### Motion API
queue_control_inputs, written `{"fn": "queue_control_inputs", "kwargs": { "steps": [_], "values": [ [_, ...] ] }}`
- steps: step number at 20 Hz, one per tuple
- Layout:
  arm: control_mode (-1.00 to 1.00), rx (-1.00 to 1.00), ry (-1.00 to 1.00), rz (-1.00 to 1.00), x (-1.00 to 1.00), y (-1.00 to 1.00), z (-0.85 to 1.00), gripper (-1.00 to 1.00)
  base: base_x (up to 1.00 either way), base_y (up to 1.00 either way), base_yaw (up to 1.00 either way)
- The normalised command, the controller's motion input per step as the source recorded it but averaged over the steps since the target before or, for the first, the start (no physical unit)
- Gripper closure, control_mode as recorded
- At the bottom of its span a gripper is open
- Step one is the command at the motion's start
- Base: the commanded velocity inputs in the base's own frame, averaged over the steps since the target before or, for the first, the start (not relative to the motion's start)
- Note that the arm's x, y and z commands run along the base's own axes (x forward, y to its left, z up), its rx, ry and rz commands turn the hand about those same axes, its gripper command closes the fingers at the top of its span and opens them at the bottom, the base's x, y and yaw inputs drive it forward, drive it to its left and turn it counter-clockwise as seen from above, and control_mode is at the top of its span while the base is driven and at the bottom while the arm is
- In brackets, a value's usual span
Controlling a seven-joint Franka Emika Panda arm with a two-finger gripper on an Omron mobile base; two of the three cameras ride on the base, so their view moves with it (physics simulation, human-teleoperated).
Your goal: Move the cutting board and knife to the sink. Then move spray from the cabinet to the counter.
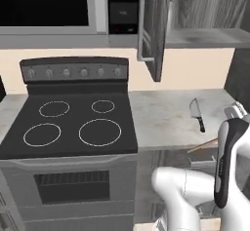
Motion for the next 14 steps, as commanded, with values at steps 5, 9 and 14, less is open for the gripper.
{"fn": "queue_control_inputs", "kwargs": {
  "steps": [5,9,14],
  "values": [
    [1.0,0.0,0.0,0.0,0.0,0.0,0.0,1.0,-0.52,0.28,0.41],
    [1.0,0.0,0.0,0.0,0.0,0.0,0.0,1.0,-0.65,0.3,0.52],
    [1.0,0.0,0.0,0.0,0.0,0.0,0.0,1.0,-0.53,0.2,0.62]
  ]
}}
